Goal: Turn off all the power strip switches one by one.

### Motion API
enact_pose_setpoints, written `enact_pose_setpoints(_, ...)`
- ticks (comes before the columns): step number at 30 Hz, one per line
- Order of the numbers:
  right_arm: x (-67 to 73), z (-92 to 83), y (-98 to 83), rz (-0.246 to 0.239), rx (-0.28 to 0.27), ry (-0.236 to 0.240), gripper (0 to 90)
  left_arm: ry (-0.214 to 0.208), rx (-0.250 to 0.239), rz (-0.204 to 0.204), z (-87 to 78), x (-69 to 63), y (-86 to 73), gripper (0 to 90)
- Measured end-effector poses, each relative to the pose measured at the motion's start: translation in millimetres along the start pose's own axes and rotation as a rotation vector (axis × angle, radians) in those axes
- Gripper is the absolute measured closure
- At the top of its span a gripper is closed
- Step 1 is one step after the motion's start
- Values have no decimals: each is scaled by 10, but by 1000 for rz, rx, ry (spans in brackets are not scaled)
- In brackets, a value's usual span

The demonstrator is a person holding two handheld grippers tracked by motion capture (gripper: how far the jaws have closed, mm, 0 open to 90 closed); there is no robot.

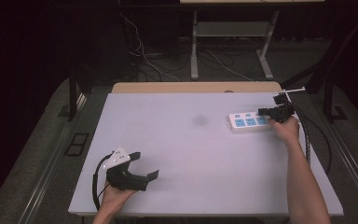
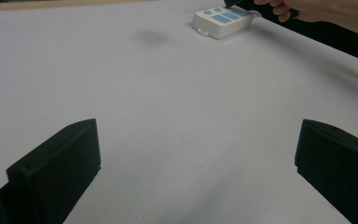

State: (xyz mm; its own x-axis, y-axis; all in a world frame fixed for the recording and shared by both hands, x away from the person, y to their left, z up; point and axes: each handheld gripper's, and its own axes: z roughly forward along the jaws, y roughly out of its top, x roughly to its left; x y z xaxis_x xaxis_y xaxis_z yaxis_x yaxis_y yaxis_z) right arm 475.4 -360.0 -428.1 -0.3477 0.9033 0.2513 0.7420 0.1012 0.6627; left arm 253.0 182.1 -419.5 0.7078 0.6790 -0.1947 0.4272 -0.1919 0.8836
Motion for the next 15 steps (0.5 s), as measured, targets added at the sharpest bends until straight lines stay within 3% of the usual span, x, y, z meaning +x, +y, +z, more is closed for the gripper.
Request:
enact_pose_setpoints(6, 54, 7, 17, -30, 23, -40, 900, 0, 3, 4, -5, -2, -2, 0)
enact_pose_setpoints(15, 2, -19, -9, -21, 15, -22, 900, 0, 7, 7, 3, 3, -2, 0)
